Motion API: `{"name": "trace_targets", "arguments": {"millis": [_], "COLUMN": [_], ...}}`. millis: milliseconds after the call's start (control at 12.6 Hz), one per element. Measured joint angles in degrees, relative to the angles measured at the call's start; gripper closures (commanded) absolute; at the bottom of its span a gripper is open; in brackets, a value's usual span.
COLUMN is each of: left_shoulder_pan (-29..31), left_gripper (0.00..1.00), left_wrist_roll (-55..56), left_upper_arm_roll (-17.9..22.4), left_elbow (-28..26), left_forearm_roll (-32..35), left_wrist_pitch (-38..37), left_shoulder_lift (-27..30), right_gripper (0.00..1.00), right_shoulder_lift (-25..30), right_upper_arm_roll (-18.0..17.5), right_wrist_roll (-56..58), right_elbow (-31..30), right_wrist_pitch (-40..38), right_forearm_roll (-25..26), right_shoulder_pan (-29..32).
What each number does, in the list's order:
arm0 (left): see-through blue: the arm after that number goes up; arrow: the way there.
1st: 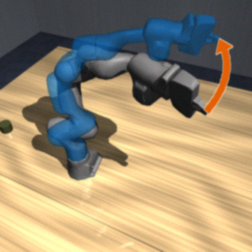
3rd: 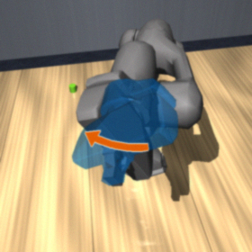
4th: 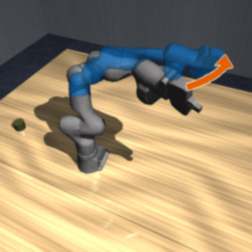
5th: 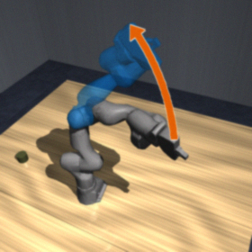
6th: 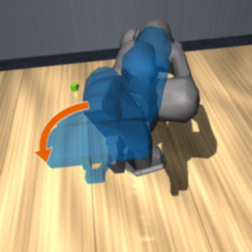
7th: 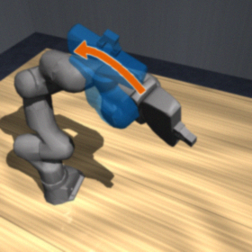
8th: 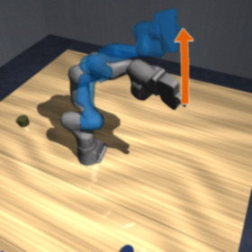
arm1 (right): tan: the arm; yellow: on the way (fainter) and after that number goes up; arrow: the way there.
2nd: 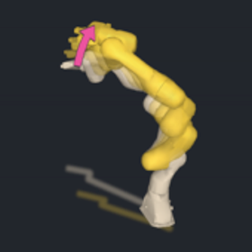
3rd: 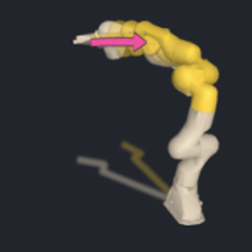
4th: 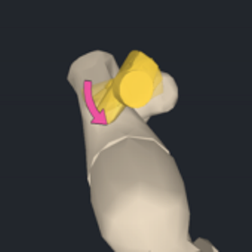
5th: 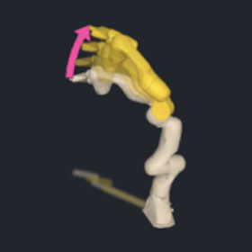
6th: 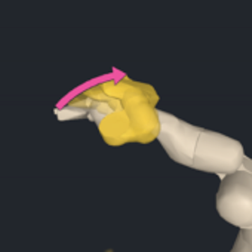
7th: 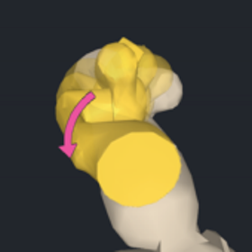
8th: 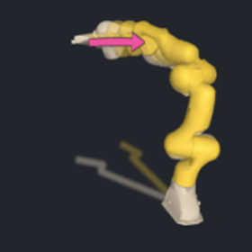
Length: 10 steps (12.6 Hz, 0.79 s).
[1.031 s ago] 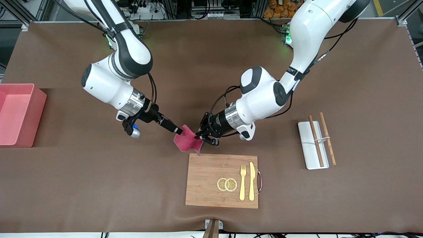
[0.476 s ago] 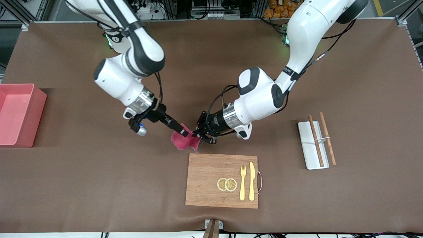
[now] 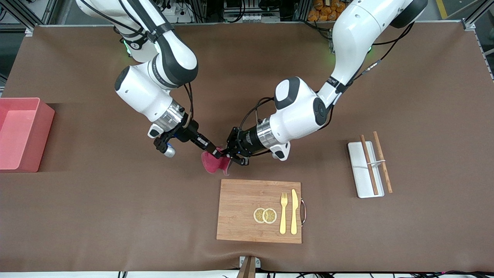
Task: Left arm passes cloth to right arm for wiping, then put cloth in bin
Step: 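Grasp the cloth with the right gripper and open the left gripper, then carry the cloth with the right gripper while the left gripper withdraws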
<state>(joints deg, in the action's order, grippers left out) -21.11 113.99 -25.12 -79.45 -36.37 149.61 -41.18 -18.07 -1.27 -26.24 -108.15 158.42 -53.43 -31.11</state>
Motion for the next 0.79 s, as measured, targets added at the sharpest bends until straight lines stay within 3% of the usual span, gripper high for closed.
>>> {"name": "trace_targets", "arguments": {"millis": [159, 317, 555, 793], "left_shoulder_pan": [0.0, 0.0, 0.5, 3.9], "left_gripper": [0.00, 0.00, 0.00, 0.00], "left_wrist_roll": [0.0, 0.0, -0.4, -0.3], "left_upper_arm_roll": [-0.1, -0.3, -0.1, 0.1], "left_elbow": [0.3, 1.1, 2.2, 2.8], "left_forearm_roll": [0.0, 0.0, 1.8, 12.1], "left_wrist_pitch": [0.1, 0.1, -1.1, -9.5], "left_shoulder_lift": [0.0, 0.1, 1.2, 4.5], "right_gripper": [1.00, 1.00, 1.00, 1.00], "right_shoulder_lift": [0.0, 0.0, 0.7, 1.4], "right_upper_arm_roll": [0.2, 0.6, 0.9, 1.2], "right_wrist_roll": [1.2, 4.6, 12.4, 21.8], "right_elbow": [0.1, 0.1, 0.3, 0.3], "right_wrist_pitch": [-0.1, -2.0, -11.7, -21.9], "right_forearm_roll": [0.0, 0.0, 0.0, 0.1], "right_shoulder_pan": [0.2, 1.8, 7.3, 14.1]}}
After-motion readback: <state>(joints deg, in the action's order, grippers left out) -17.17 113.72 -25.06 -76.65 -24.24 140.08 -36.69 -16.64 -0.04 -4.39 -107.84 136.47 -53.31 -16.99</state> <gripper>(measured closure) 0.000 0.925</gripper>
